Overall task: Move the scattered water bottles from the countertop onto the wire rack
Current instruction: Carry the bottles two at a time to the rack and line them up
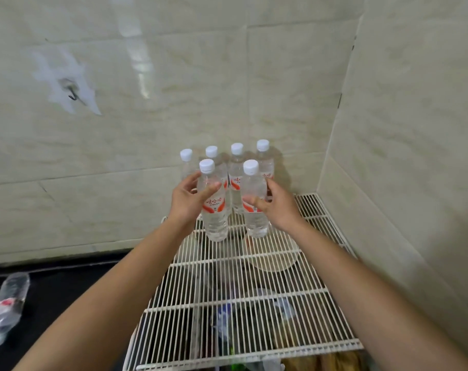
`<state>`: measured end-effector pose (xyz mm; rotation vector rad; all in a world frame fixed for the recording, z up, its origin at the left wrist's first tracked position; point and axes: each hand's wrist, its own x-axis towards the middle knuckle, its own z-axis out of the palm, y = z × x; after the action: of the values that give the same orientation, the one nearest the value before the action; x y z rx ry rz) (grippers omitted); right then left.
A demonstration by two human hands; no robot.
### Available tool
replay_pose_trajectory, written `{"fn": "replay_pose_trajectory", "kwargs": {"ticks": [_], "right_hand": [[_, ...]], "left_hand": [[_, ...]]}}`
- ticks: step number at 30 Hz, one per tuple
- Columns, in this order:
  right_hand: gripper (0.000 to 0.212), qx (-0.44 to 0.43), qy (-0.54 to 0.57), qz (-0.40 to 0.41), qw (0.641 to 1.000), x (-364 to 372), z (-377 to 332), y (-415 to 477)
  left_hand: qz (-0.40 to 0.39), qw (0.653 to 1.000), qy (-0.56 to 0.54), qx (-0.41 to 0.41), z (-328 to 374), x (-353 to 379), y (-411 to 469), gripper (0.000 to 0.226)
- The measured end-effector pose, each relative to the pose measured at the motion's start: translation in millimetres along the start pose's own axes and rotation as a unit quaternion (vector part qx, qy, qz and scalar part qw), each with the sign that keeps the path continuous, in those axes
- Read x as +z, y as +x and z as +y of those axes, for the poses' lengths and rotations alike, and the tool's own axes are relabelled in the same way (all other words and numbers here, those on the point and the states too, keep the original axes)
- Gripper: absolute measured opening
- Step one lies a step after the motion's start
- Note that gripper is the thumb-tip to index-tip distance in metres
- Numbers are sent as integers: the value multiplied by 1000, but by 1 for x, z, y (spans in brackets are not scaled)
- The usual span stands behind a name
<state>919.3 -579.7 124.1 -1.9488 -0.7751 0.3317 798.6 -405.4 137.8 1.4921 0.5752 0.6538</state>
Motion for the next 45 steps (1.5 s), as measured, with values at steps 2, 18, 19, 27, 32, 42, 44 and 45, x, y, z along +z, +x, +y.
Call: {"fn": "replay_pose_trajectory", "kwargs": {"ticks": [2,18,19,27,32,42,44,45], "right_hand": [[69,1,10,-16,1000,6,-2,7],[76,91,-40,-42,994,59,54,-1],[76,93,-45,-38,994,62,57,-1],[68,94,-62,-41,993,60,63,7],[66,85,-73,-66,992,60,69,11],[64,107,-75,-64,989,63,68,5],[66,100,-100,-72,987,65,68,-2],[69,93,-120,-75,985,66,67,-6]], "left_hand": [[-12,1000,-6,7,-5,2,6,44],[-59,980,149,-120,-87,-15,-3,76],[-49,980,151,-117,-91,-12,-3,73],[-9,987,141,-80,-97,-3,-12,59],[-31,985,149,-83,-102,-4,-6,55],[-91,978,175,-67,-104,-11,-4,56],[-99,971,215,-42,-101,-15,-11,58],[-96,966,238,-27,-100,-18,-16,60]]}}
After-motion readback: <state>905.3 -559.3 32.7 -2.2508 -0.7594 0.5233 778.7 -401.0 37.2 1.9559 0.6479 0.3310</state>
